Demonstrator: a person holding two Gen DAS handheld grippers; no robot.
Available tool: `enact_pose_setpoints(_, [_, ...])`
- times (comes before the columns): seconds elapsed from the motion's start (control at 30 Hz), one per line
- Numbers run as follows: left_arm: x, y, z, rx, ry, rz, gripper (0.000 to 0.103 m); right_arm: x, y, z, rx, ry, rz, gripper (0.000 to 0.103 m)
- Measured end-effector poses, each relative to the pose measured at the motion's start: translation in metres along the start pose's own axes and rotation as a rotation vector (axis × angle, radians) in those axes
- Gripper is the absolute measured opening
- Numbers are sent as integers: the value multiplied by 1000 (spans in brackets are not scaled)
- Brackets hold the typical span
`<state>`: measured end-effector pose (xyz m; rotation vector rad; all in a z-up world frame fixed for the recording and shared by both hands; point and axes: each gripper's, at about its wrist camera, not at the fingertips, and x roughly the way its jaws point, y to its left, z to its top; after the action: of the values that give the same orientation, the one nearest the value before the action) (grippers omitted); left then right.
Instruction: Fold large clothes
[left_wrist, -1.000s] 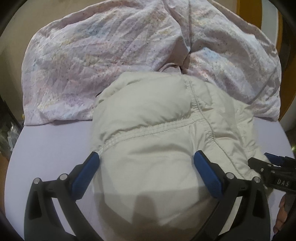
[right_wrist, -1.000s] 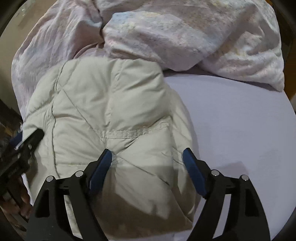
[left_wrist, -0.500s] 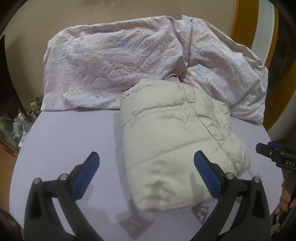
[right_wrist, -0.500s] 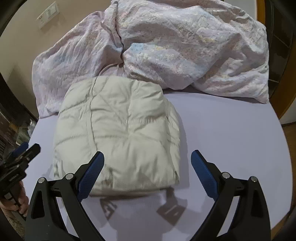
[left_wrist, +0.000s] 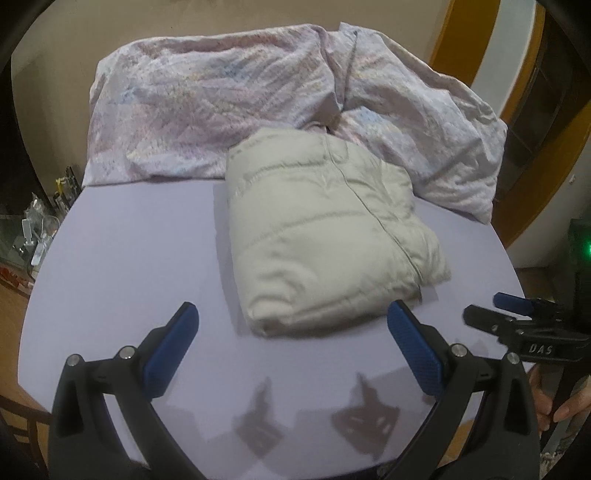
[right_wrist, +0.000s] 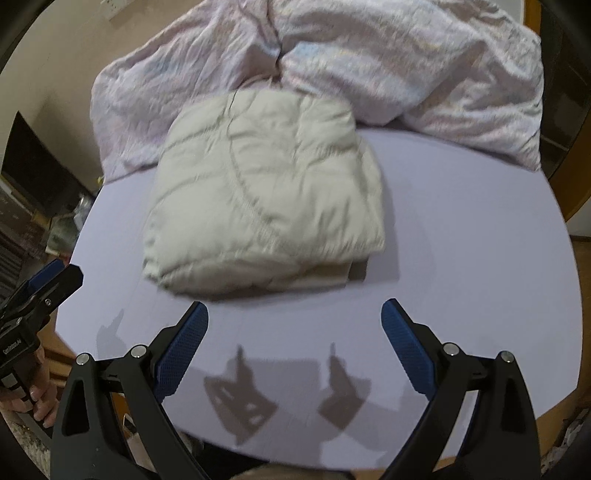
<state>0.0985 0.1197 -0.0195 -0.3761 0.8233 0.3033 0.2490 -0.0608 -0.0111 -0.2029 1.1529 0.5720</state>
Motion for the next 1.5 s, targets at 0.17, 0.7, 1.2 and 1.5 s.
enact_pose_setpoints(0.17, [-8, -5, -14, 11, 37, -11, 101, -4, 2, -16, -8, 38, 14, 97])
enact_pose_setpoints(0.7, [-15, -15, -34, -16, 64, -39, 101, -18, -1, -34, 20, 24, 8, 97])
enact_pose_setpoints(1.2, [-16, -13, -37, -32, 58, -45, 101, -21, 2, -37, 30, -3, 32, 97])
enact_pose_setpoints(1.5, [-16, -17, -42, -24, 62, -51, 101, -20, 0, -38, 34, 1, 30, 97])
